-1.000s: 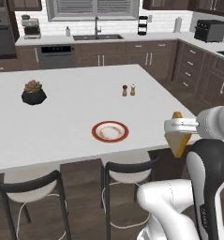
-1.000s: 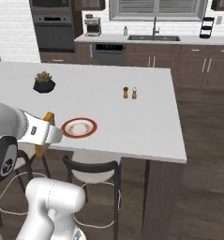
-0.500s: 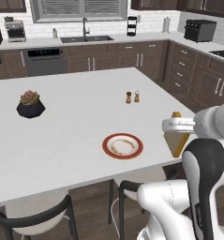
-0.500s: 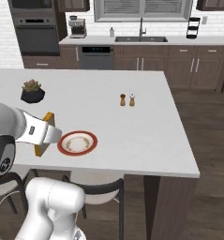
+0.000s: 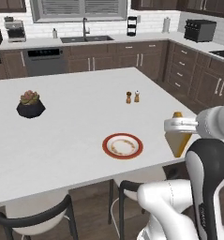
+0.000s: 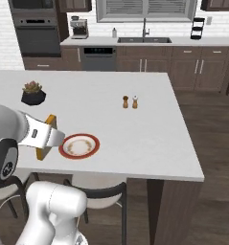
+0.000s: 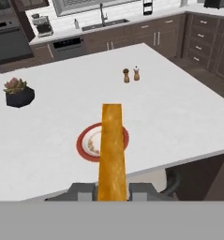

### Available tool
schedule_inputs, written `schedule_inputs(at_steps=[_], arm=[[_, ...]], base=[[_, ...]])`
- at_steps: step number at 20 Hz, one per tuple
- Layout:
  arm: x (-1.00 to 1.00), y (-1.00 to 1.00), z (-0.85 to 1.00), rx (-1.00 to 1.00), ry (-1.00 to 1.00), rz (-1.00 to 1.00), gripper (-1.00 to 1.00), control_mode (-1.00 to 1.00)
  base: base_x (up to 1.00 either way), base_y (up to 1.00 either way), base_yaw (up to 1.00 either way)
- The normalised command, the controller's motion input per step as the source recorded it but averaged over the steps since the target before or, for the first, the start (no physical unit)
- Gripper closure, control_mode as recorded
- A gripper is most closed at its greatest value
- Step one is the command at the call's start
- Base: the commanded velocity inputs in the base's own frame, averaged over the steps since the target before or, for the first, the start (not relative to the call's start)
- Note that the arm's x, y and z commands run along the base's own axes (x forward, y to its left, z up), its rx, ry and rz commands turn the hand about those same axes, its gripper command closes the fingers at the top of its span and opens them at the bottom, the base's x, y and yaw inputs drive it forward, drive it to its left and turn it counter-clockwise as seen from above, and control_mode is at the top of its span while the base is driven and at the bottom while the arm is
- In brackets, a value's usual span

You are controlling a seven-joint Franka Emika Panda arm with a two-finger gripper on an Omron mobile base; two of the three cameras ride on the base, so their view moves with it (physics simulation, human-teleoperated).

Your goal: Start the toaster. Once the lever pops up, take the bread to the plate on the dining counter.

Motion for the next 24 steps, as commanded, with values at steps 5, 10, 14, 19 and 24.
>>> schedule_inputs(at_steps=[5,10,14,19,24], arm=[[0.38,-0.38,-0.12,0.14,0.06,0.22,1.00,-1.00],[0.37,-0.27,-0.26,0.25,0.00,0.48,1.00,-1.00],[0.42,-0.15,-0.29,0.19,0.00,0.46,1.00,-1.00],[0.67,0.07,-0.35,0.13,0.01,0.28,1.00,-1.00],[0.69,0.50,-0.29,0.03,0.06,0.02,1.00,-1.00]], base=[[0.00,0.00,0.00],[0.00,0.00,0.00],[0.00,0.00,0.00],[0.00,0.00,0.00],[0.00,0.00,0.00]])
